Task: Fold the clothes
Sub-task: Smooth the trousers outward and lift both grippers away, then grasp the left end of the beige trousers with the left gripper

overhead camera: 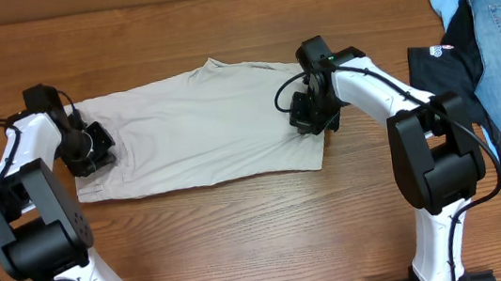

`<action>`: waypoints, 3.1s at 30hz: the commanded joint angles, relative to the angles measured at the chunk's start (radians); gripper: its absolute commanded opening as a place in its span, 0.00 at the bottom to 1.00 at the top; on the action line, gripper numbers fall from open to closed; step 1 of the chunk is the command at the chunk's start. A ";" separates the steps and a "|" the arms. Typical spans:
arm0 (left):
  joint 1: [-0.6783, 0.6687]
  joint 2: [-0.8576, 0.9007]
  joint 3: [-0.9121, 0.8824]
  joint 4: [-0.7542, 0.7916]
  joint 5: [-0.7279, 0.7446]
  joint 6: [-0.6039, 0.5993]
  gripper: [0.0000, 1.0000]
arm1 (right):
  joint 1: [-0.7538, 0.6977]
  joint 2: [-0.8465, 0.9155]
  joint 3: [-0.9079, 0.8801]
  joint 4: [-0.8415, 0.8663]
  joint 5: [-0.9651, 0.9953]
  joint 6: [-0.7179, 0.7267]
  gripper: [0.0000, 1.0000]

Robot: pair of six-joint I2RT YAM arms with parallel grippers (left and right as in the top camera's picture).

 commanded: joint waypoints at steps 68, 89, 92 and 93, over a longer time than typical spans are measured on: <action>0.148 0.445 0.397 -0.264 0.345 0.546 0.36 | -0.229 -0.143 0.111 -0.022 0.118 -0.094 1.00; 0.214 0.444 0.878 -0.502 0.182 0.425 0.04 | -0.214 -0.142 0.111 -0.022 0.075 -0.094 0.95; 0.198 0.444 1.008 -0.580 0.108 0.385 0.04 | -0.209 -0.142 0.111 -0.019 0.095 -0.093 0.95; 0.190 0.444 1.046 -0.602 0.081 0.371 0.04 | -0.206 -0.142 0.111 -0.018 0.105 -0.093 0.95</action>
